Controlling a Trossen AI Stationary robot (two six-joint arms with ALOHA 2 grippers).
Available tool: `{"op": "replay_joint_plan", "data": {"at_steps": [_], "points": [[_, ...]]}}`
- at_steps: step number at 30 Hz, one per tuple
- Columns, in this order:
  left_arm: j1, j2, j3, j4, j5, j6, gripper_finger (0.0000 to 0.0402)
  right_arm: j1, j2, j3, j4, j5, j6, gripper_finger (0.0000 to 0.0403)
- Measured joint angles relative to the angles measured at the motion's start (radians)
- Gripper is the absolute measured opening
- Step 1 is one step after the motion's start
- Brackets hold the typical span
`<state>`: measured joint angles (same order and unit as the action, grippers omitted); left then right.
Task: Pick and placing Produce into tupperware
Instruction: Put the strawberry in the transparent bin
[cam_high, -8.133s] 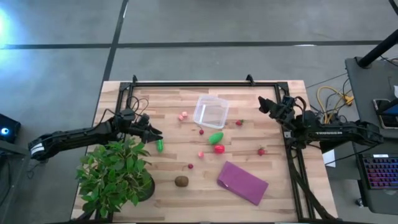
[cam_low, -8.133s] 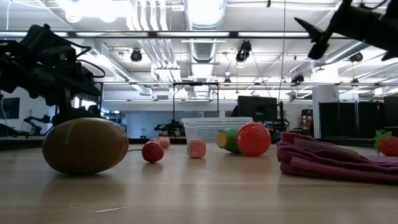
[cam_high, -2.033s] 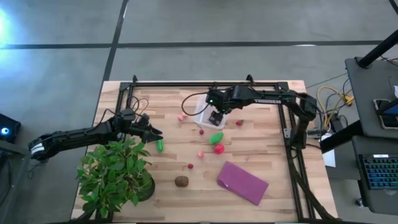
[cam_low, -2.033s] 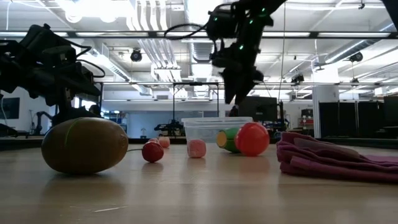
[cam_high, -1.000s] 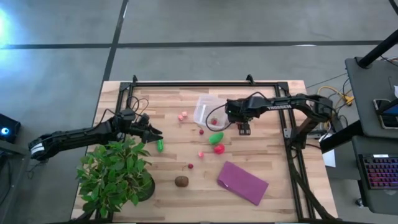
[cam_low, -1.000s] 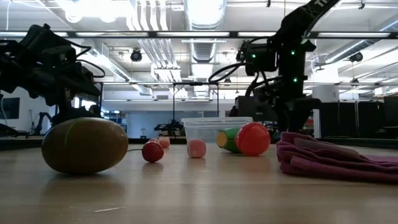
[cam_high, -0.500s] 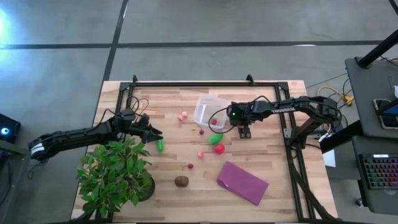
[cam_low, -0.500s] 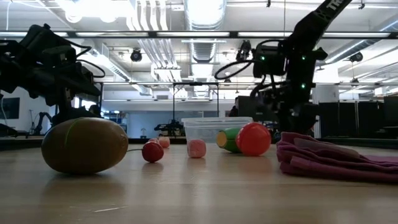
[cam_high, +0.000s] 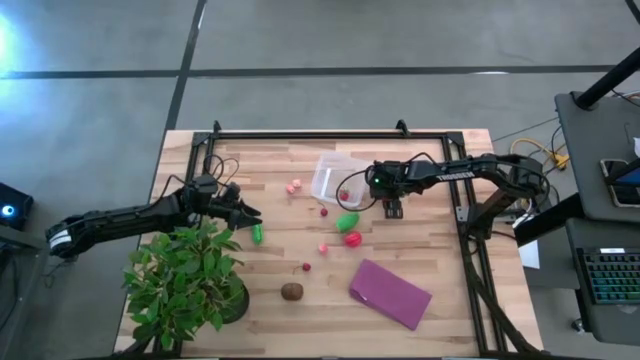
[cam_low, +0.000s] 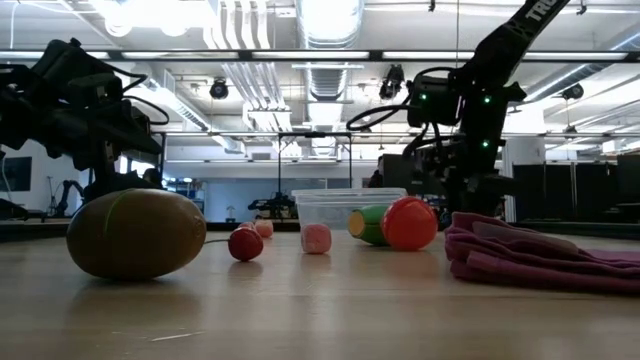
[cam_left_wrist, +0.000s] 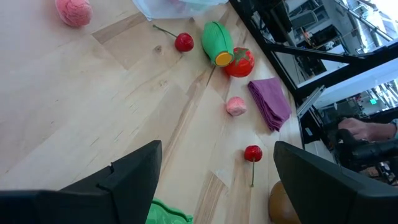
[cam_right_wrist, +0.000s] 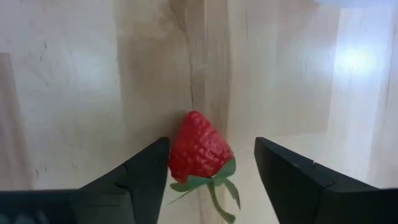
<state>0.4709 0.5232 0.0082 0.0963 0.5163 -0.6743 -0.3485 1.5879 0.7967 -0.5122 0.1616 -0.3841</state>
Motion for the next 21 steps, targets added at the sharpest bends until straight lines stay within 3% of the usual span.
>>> {"op": "replay_joint_plan", "data": {"at_steps": [10, 21], "points": [[0.0, 0.0, 0.0, 0.0, 0.0, 0.0, 0.0295, -0.014, 0.0, 0.0, -0.006, -0.007, -0.007, 0.0166], [0.0, 0.0, 0.0, 0.0, 0.0, 0.0, 0.0295, -0.014, -0.01, 0.013, -0.023, -0.027, 0.118, 0.013]]}}
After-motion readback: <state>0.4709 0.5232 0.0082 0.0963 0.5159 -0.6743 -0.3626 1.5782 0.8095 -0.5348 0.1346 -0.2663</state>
